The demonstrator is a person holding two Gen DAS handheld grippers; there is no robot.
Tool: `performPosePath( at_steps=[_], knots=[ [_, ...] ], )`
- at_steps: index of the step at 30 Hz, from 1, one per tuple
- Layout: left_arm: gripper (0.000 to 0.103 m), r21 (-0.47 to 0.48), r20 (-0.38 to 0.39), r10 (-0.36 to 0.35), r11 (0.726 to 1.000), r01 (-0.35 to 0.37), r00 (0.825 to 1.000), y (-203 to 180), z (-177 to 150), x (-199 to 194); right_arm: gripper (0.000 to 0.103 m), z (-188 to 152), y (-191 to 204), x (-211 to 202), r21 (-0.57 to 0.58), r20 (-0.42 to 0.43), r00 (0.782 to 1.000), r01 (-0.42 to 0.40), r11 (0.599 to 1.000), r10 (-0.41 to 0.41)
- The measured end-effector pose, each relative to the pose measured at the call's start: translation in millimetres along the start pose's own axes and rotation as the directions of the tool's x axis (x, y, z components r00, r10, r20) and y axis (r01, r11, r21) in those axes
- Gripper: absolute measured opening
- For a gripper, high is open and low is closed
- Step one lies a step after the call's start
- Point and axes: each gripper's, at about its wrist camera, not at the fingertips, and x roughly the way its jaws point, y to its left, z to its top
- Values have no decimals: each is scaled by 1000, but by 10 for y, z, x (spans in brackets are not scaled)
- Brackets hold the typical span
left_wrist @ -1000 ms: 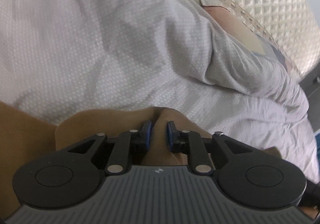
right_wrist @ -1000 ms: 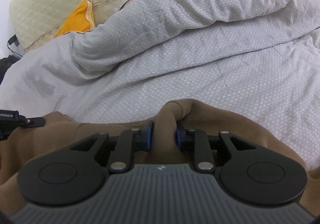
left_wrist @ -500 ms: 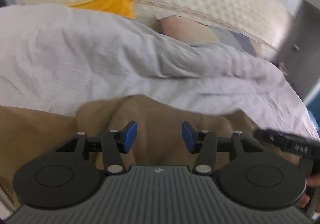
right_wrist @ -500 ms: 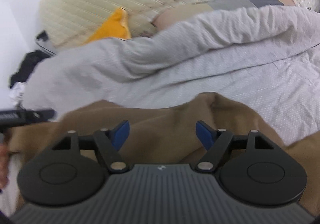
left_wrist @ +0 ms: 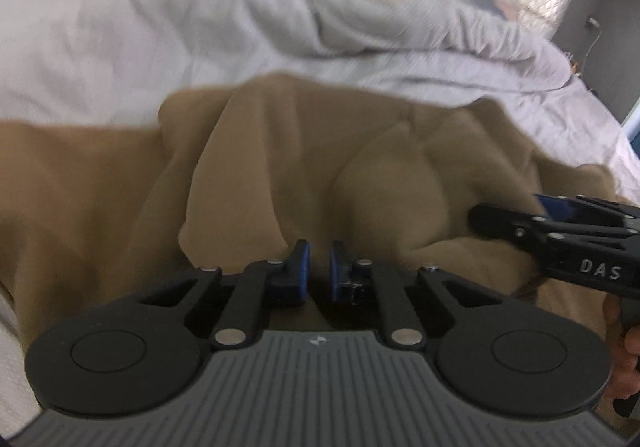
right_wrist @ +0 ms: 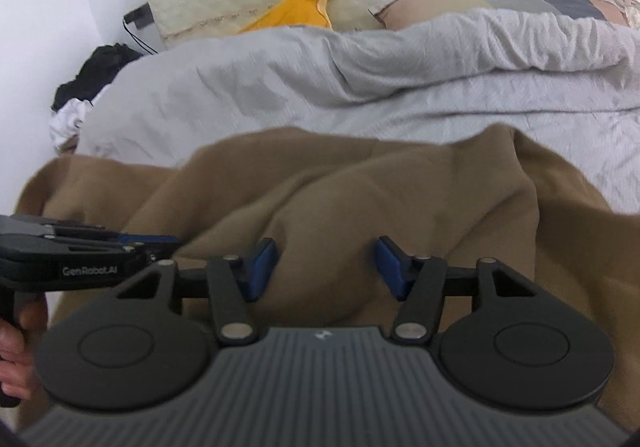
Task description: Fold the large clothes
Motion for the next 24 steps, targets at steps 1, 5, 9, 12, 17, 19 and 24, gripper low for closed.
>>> performPosePath(
  at_steps=[1, 5, 9, 12, 17, 19, 24],
  knots=[
    [13, -4, -2, -1, 1000, 1, 1000, 29, -23, 49, 57, -48, -1, 47, -7, -2, 1000, 3, 1000, -3],
    [13, -32, -2, -9, 999, 9, 1000, 90, -89, 178, 57, -202, 20, 171, -27, 10, 1000, 15, 1000, -15],
    [13, -41, -5, -4, 999, 4, 1000, 69, -95, 257, 58, -268, 8, 257, 0, 25, 999, 22, 1000, -22],
    [13, -13, -14, 11, 1000, -11, 1000, 12, -42, 239, 58, -226, 14, 261, 2, 10, 1000, 27, 1000, -27],
    [23, 53, -27, 40, 998, -38, 999, -164, 15, 21, 58, -163, 32, 150, 32, -20, 999, 45, 998, -44],
    [26, 42, -24, 39, 998, -38, 999, -207, 37, -124, 58, -131, 49, 54, 56, -36, 998, 53, 997, -51],
    [26, 43, 23, 32, 999, -33, 999, -379, 79, -629, 59, -30, 95, -401, 88, -3, 998, 70, 994, -70]
  ],
)
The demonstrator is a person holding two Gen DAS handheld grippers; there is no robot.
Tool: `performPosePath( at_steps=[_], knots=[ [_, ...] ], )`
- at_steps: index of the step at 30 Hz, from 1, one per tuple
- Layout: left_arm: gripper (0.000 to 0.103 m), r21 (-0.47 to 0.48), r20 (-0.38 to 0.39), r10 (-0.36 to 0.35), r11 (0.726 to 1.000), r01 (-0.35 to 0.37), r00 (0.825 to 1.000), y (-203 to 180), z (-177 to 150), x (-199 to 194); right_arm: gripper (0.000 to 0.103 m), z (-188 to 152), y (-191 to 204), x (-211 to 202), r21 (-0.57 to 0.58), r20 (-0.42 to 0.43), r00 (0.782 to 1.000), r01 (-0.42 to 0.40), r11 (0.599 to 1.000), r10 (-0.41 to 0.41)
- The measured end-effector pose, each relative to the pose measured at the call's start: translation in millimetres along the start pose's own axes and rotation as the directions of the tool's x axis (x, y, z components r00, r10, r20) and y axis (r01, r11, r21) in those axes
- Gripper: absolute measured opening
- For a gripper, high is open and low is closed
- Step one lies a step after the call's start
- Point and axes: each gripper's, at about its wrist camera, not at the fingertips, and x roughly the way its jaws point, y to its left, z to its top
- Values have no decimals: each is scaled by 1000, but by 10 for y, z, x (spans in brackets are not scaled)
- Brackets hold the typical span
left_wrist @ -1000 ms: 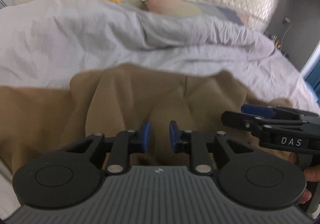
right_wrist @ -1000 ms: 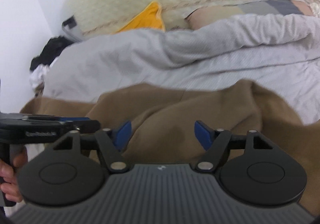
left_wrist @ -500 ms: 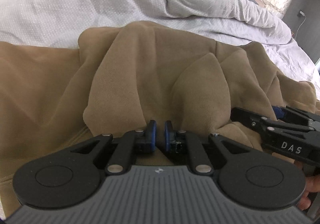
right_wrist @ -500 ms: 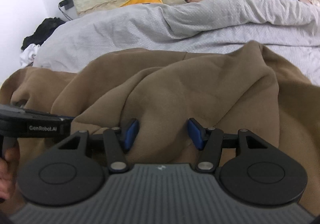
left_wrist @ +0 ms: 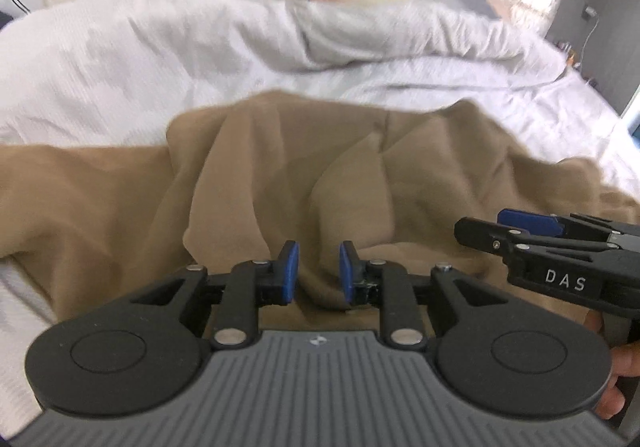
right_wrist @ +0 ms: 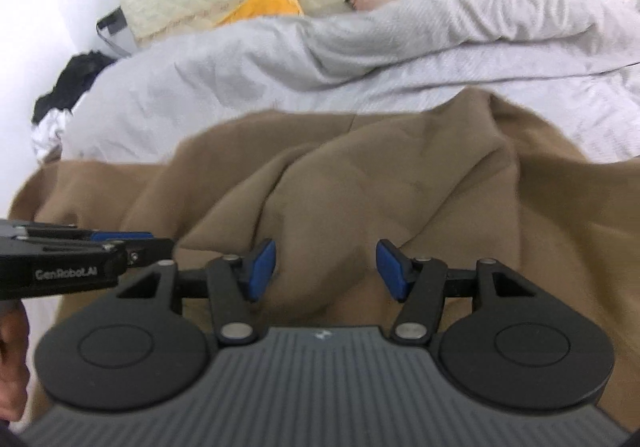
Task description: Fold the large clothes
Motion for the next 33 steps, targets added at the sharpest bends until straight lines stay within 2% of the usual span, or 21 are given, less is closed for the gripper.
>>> performPosePath(
  at_steps=[4, 9, 15, 21, 24, 26, 29, 30, 33],
  knots=[
    [26, -4, 38, -19, 1000, 19, 999, -158, 35, -449, 59, 42, 49, -464, -28, 47, 999, 1, 1000, 0],
    [30, 0, 84, -62, 998, 63, 995, -414, -74, -1010, 59, 0, 65, -1079, -68, 98, 995, 5, 998, 2],
    [30, 16, 124, -94, 996, 93, 988, -794, -381, -1626, 59, -161, 107, -1801, -94, 166, 986, 16, 995, 0],
    [31, -6, 150, -139, 990, 141, 979, -1104, -857, -2201, 59, -479, 79, -2413, -116, 212, 977, 38, 993, -13],
    [31, 15, 172, -152, 988, 151, 973, -1246, -1118, -2386, 59, -720, -53, -2675, -102, 231, 973, 26, 994, -2],
    [30, 10, 171, -183, 983, 184, 968, -1281, -1280, -2437, 59, -877, -117, -2763, -90, 227, 974, 32, 995, -11],
    [31, 98, 215, -124, 990, 105, 969, -1439, -1515, -2507, 59, -1117, -202, -2848, -87, 234, 972, 34, 996, -13],
    [31, 108, 222, -120, 989, 98, 968, -1472, -1591, -2508, 59, -1192, -222, -2867, -89, 241, 970, 41, 995, -18],
    [31, 85, 219, -160, 986, 144, 963, -1536, -1751, -2484, 59, -1394, -318, -2895, -69, 264, 964, 49, 996, -29]
  ],
)
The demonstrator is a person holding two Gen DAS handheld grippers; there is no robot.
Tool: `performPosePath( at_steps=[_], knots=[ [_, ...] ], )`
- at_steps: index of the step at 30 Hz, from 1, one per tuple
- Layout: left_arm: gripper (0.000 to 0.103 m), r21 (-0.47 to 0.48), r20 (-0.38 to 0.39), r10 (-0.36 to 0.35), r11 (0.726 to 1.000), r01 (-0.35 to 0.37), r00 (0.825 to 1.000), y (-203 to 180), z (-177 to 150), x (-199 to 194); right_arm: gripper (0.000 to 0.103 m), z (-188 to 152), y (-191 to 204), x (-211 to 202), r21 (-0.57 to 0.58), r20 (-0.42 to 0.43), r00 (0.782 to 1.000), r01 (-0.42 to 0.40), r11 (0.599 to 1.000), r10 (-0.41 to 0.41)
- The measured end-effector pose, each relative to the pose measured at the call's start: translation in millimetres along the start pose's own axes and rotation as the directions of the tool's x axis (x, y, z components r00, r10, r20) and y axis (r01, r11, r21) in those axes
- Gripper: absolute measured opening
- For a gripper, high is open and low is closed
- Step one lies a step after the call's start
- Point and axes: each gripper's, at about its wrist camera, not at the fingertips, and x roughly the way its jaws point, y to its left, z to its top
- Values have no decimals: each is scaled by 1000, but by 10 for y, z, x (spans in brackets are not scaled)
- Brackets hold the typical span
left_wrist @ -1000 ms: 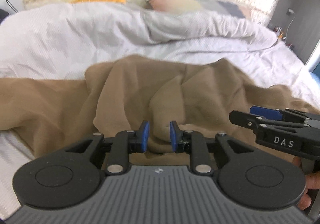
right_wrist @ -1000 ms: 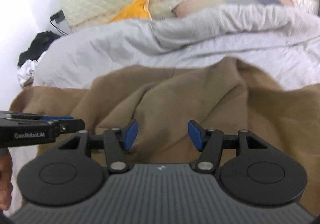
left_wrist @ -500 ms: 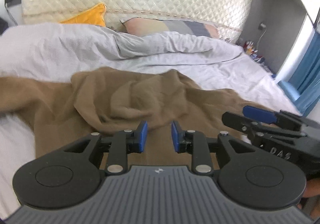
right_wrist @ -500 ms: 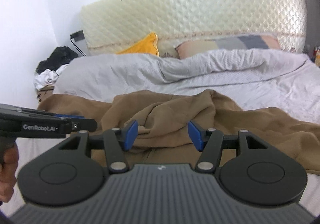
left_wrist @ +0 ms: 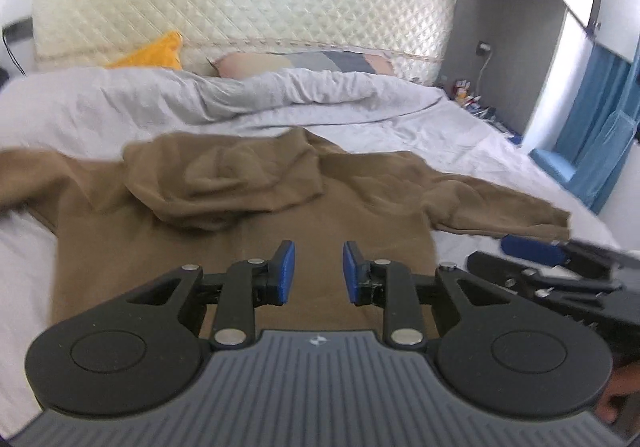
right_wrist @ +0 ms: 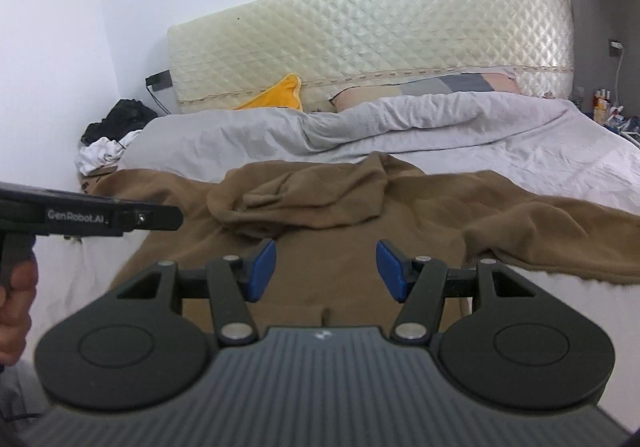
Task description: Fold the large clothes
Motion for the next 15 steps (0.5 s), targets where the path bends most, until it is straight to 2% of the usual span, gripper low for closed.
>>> performPosePath(
  at_steps=[3, 5, 8, 12, 13, 15],
  knots=[
    [31, 17, 24, -35, 999, 34, 999, -125, -125, 6, 59, -199, -114, -47, 38, -1, 1000, 18, 999, -18],
    [31, 49, 47, -34, 998, 31, 998, -237, -207, 35, 59, -304, -146, -61, 27, -7, 999, 47, 999, -46],
    [31, 4, 65, -68, 998, 67, 996, -256, -311, 136, 59, -387, -186, -53, 3, -16, 995, 94, 996, -94],
    [31, 4, 69, -31, 1000, 31, 997, -240, -452, 332, 59, -413, -307, 16, 67, -13, 995, 104, 992, -103],
    [32, 6, 61, -34, 999, 34, 998, -220, -474, 377, 59, -423, -339, 53, 76, -15, 993, 115, 990, -115],
    [44, 9, 60, -21, 1000, 20, 998, -180, -525, 465, 59, -427, -406, 140, 84, -25, 990, 143, 986, -142]
  ],
)
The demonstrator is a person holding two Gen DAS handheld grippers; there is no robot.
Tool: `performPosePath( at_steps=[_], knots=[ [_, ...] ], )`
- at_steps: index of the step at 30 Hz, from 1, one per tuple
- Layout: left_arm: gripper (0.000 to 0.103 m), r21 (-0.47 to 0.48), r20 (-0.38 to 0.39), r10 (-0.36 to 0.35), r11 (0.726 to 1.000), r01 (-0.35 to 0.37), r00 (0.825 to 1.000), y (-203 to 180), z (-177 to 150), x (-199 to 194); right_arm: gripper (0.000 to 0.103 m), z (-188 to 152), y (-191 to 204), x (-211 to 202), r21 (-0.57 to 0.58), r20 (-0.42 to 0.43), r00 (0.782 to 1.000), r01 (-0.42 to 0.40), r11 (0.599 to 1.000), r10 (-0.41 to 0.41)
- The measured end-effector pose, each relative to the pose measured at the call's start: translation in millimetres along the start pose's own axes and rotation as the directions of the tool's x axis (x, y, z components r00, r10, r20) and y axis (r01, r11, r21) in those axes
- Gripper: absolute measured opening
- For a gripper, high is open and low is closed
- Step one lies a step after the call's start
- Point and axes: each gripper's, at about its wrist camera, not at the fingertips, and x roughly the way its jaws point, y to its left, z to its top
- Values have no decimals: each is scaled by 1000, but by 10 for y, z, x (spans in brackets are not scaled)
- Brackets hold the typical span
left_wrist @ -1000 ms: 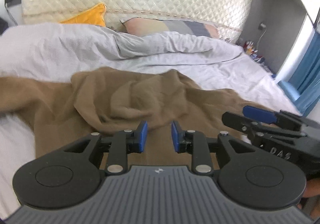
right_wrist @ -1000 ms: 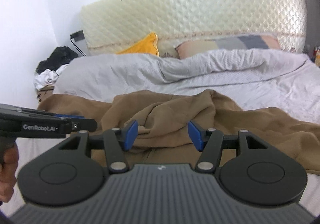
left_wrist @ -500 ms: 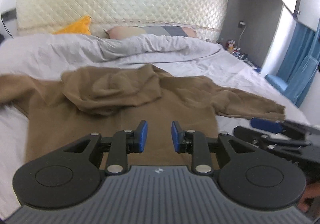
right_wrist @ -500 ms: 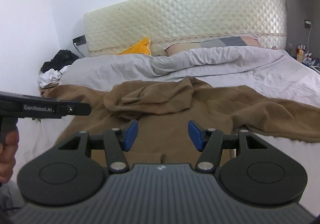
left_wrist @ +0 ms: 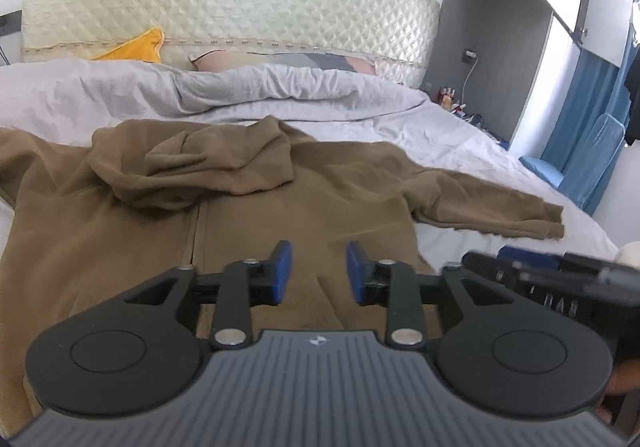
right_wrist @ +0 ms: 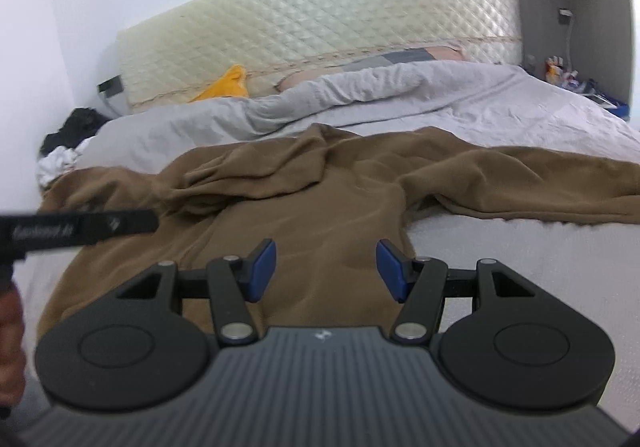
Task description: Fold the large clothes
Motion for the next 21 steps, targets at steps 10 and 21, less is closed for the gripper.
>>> performPosePath(
  at_steps=[10, 21],
  knots=[
    [57, -43, -2, 39, 998, -39, 999, 297, -140, 224, 57, 361, -823, 237, 66, -12, 979, 203, 977, -203],
    [60, -89, 2, 82, 993, -82, 997, 345, -157, 368, 57, 426, -2003, 496, 321, -56, 963, 267, 909, -263]
  ],
)
